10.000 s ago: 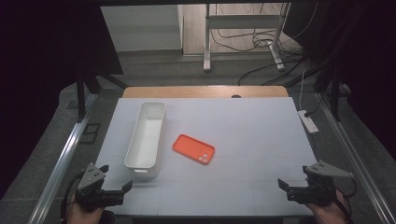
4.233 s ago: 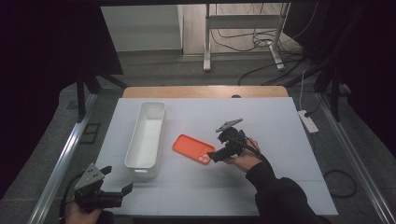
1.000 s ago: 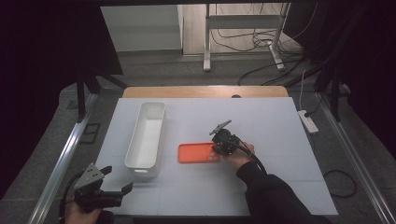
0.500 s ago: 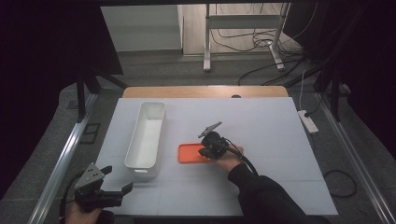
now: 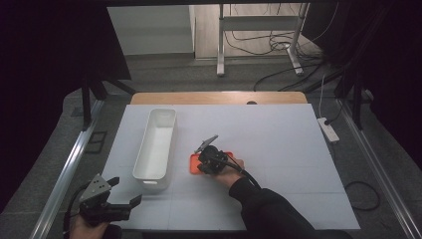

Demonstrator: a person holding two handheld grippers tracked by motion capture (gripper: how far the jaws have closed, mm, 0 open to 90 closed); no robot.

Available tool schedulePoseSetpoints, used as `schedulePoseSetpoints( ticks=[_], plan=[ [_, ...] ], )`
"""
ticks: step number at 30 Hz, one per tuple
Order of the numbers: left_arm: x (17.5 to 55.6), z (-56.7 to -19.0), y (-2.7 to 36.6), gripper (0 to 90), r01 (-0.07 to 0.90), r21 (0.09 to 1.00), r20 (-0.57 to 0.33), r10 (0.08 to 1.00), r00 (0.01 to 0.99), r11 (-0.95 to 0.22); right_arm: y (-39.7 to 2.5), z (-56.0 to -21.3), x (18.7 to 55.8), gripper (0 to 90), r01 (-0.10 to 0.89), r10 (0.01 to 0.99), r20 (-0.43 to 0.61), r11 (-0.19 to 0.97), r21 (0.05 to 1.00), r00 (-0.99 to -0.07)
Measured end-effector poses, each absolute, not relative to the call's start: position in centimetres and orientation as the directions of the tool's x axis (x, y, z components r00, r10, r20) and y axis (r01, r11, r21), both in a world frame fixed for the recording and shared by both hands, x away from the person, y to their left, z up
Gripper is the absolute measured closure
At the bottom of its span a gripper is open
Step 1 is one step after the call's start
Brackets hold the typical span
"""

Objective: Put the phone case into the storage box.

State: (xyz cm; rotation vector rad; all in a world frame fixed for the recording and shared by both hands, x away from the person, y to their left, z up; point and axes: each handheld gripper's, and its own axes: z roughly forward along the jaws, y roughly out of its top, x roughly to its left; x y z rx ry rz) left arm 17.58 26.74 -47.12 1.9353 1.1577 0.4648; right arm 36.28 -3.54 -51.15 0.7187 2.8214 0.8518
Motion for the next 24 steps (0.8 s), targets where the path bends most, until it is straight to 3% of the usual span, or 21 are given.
schedulePoseSetpoints(
  ticks=[24],
  plan=[
    [17.6, -47.1, 26.7, 3.4, 0.558, 0.793, -0.092, 0.857, 0.507, -0.245, -6.1, -51.2, 34.2, 89.4, 0.434, 0.462, 0.070, 0.754, 0.493, -0.884]
  ],
)
